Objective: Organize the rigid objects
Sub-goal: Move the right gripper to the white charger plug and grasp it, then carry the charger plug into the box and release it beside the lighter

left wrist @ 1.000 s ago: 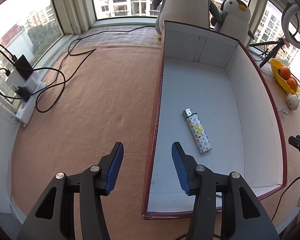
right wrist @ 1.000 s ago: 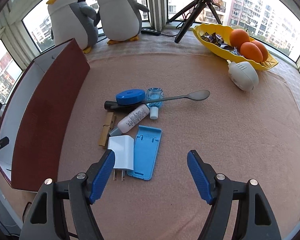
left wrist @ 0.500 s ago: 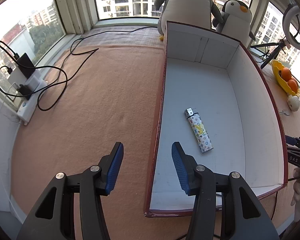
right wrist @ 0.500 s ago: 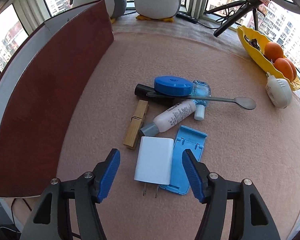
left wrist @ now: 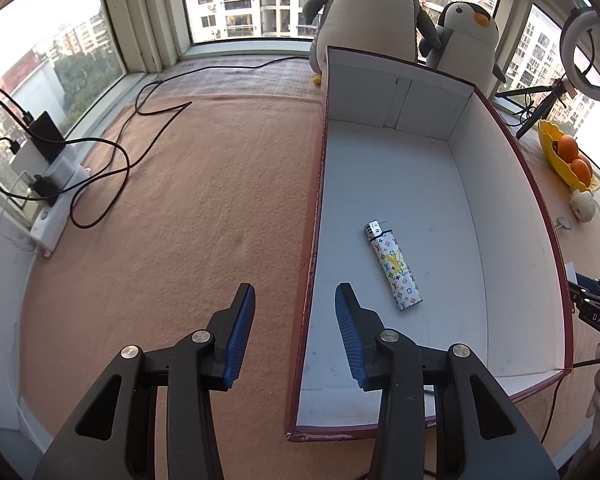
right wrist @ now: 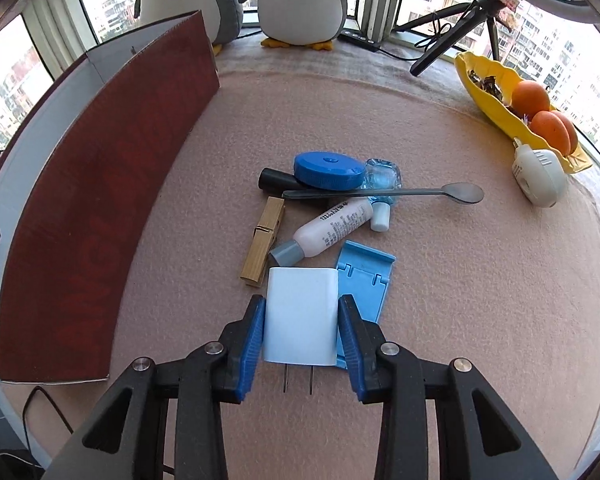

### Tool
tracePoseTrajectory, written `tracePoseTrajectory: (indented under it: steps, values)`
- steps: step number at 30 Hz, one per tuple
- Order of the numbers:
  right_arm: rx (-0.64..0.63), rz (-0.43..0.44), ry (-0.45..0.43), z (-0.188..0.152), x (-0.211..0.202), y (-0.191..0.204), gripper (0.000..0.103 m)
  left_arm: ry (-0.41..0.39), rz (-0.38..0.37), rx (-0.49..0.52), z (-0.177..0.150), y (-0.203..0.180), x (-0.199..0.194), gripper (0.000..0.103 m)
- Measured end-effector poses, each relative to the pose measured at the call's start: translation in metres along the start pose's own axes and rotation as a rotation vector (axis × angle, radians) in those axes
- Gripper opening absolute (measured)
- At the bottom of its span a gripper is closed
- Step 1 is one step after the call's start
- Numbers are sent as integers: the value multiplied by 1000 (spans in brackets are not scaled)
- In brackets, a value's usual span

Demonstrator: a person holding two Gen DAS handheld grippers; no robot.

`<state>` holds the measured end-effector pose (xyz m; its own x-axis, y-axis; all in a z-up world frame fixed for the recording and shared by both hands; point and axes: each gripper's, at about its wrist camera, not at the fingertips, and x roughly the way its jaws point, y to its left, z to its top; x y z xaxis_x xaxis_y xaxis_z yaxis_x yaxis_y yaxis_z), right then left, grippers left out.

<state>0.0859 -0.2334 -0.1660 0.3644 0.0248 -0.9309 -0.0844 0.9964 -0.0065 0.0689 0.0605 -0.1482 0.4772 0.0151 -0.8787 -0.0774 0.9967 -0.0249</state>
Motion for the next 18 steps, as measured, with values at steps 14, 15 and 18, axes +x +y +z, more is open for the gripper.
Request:
tracePoseTrajectory:
  steps: [14,15,18]
  values:
    - [-17,57,-150,14,-72,32,33,-10,-32,23,0,1,4,5]
    - [-27,66,-160,16,-77,38,33,-9,-36,23,1,2,5,5]
    - [-59,96,-188,23,-90,56,33,-7,-39,26,1,1,6,5]
